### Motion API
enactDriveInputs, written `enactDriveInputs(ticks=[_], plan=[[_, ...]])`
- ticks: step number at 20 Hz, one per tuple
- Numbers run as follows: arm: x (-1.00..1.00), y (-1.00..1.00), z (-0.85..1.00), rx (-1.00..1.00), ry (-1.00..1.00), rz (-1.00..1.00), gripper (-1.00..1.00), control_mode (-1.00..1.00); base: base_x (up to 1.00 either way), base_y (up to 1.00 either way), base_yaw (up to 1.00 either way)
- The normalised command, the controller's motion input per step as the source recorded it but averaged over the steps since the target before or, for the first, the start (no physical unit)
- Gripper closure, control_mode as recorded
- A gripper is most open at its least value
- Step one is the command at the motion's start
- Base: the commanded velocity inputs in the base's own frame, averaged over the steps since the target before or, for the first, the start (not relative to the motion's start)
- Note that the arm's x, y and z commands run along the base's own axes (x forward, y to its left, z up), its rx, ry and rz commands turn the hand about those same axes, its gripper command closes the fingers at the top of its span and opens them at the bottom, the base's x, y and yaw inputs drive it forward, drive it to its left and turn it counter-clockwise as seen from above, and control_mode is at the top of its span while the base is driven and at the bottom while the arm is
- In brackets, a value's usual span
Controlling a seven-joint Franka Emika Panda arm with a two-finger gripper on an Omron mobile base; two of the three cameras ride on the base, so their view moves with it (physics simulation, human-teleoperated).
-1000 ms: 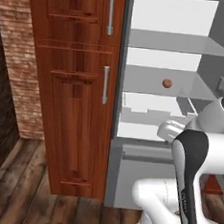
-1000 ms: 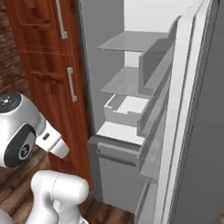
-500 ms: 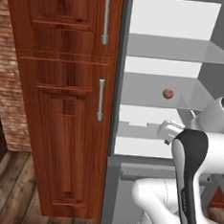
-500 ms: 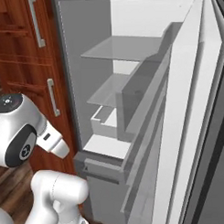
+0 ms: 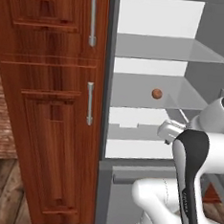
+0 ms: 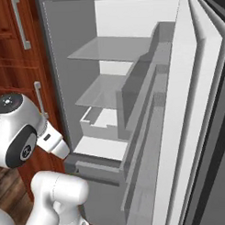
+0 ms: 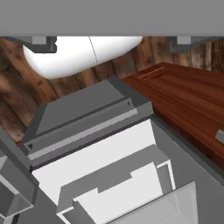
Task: Grab the onion and lime from the fridge, place them in the blender, close the lid, and turn on the blender to create a marinade.
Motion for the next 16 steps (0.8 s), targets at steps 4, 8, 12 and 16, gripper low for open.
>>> enactDriveInputs(ticks=[4,8,12,16], plan=[[0.0,0.0,0.0,0.0,0.0,0.0,-1.0,1.0,0.29,-0.02,-0.21],[0.0,0.0,0.0,0.0,0.0,0.0,-1.0,1.0,0.33,0.0,-0.22],[0.0,0.0,0.0,0.0,0.0,0.0,-1.0,1.0,0.22,-0.06,-0.28],[0.0,0.0,0.0,0.0,0.0,0.0,-1.0,1.0,0.27,-0.01,-0.26]])
